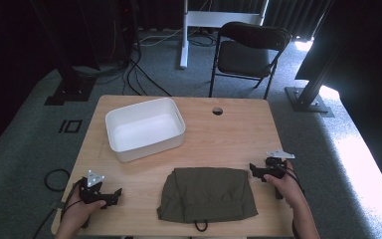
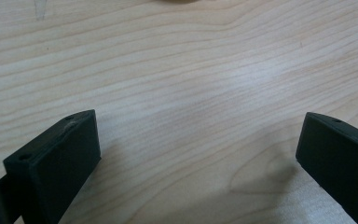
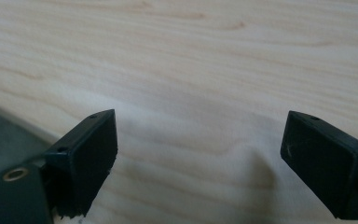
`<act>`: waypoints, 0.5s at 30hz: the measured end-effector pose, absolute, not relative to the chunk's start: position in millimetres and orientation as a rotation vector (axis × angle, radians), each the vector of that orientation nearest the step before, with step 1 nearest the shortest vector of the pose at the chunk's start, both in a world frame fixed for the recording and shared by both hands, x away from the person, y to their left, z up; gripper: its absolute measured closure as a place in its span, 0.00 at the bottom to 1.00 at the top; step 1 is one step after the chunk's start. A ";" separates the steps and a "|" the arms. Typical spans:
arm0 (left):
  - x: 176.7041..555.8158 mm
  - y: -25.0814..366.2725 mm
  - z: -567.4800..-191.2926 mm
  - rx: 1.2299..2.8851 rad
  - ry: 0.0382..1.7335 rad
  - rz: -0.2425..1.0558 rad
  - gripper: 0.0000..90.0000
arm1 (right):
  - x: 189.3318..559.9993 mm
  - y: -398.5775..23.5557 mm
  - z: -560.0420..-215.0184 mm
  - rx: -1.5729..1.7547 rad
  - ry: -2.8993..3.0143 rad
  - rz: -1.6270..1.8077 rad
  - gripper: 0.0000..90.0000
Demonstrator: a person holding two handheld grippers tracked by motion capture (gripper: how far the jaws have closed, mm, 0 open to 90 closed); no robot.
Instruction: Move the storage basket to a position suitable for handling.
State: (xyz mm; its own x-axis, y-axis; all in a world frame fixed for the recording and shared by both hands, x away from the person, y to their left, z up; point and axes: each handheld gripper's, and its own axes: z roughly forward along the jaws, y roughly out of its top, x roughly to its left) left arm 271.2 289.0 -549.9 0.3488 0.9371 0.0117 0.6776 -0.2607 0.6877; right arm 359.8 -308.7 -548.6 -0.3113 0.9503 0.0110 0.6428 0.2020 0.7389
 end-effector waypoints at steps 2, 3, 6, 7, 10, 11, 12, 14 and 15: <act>273.1 288.8 -548.5 2.017 1.404 0.568 0.01 | 363.3 -306.1 -545.1 1.471 2.032 0.913 0.12; 273.7 289.0 -548.0 2.021 1.402 0.570 0.01 | 365.4 -304.5 -542.6 1.462 2.035 0.919 0.12; 275.7 288.8 -546.4 2.018 1.401 0.570 0.01 | 370.5 -299.6 -536.1 1.447 2.035 0.925 0.12; 276.1 288.7 -545.9 2.019 1.401 0.573 0.01 | 372.2 -297.8 -534.0 1.440 2.036 0.933 0.12; 278.3 288.2 -543.3 2.010 1.398 0.580 0.01 | 376.6 -291.9 -528.9 1.434 2.041 0.937 0.12; 279.4 287.8 -542.2 2.010 1.398 0.585 0.01 | 377.9 -289.4 -527.3 1.429 2.042 0.940 0.12; 280.1 287.6 -541.4 2.013 1.395 0.588 0.01 | 379.4 -285.7 -525.4 1.418 2.052 0.946 0.12; 281.3 287.4 -540.0 2.011 1.395 0.589 0.01 | 381.6 -279.2 -522.5 1.406 2.060 0.957 0.12; 282.4 287.3 -539.1 2.008 1.395 0.587 0.01 | 382.6 -276.8 -521.5 1.399 2.065 0.960 0.12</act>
State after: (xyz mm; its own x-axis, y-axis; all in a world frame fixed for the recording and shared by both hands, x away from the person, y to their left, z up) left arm 282.4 287.3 -539.1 0.3444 0.9387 0.0118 0.6648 -0.2527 0.7030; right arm 382.6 -276.8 -521.5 -0.3739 0.9275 0.0066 0.6030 0.2376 0.7616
